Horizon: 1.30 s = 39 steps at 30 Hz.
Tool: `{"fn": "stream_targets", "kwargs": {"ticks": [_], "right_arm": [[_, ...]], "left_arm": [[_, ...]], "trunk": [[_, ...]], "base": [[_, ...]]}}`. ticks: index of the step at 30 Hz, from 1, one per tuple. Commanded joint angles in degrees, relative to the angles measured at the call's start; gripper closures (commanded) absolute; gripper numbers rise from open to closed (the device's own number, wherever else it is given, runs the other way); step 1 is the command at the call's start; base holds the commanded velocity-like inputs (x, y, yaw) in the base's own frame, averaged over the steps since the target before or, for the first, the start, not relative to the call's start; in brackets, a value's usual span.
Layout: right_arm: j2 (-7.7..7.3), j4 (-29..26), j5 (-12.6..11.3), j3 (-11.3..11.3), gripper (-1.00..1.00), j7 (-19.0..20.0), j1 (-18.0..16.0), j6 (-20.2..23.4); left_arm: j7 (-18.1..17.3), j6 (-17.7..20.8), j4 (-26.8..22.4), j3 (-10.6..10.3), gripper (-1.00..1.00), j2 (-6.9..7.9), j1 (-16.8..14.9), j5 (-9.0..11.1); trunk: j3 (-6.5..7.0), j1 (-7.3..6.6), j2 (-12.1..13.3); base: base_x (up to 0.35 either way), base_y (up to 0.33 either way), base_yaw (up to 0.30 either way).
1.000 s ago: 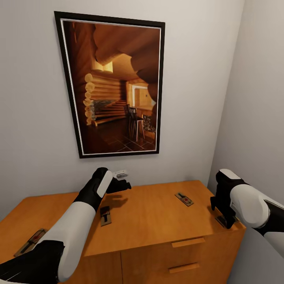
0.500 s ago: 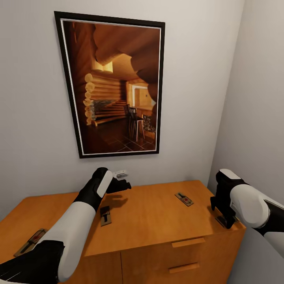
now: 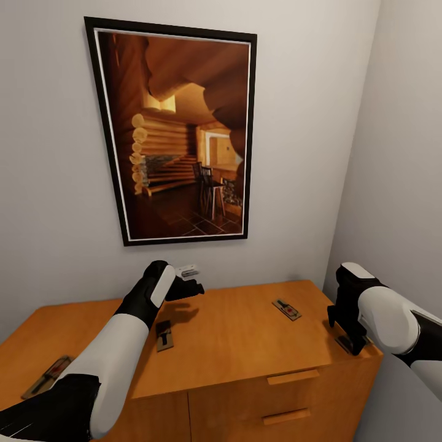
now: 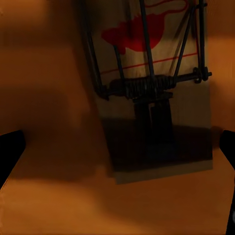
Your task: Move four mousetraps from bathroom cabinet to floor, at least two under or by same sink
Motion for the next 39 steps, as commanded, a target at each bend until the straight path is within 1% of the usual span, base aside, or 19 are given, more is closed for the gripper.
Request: {"fn": "stream_targets", "kwargs": {"ticks": [1,3,17,18,39], "right_arm": [[-0.01,-0.1,-0.5,0.5,-1.0,-0.1,0.2,0.6],[-0.01,-0.1,-0.5,0.5,-1.0,-0.1,0.2,0.5],[-0.01,-0.1,-0.6,0.5,-1.0,-0.1,0.2,0.6],[-0.01,-0.1,-0.6,0.5,1.0,-0.1,0.2,0.6],[-0.01,-0.1,-0.6,0.5,1.0,-0.1,0.2,0.5]], "left_arm": [[0.6,0.2,-0.1,0.0,-1.0,-0.04,0.0,0.6],[0.6,0.2,-0.1,0.0,-1.0,-0.04,0.0,0.6],[0.5,0.2,-0.1,0.0,-1.0,-0.09,0.0,0.6],[0.5,0.2,-0.1,0.0,-1.0,-0.07,0.0,0.6],[0.5,0.2,-0.1,0.0,-1.0,-0.02,0.0,0.6]], "trunk": [[-0.28,0.24,-0.4],[-0.64,0.68,-1.2],[-0.64,0.68,-1.2],[-0.64,0.68,-1.2],[-0.64,0.68,-1.2]], "base": [[0.0,0.0,0.0],[0.0,0.0,0.0],[0.0,0.0,0.0],[0.0,0.0,0.0],[0.0,0.0,0.0]]}}
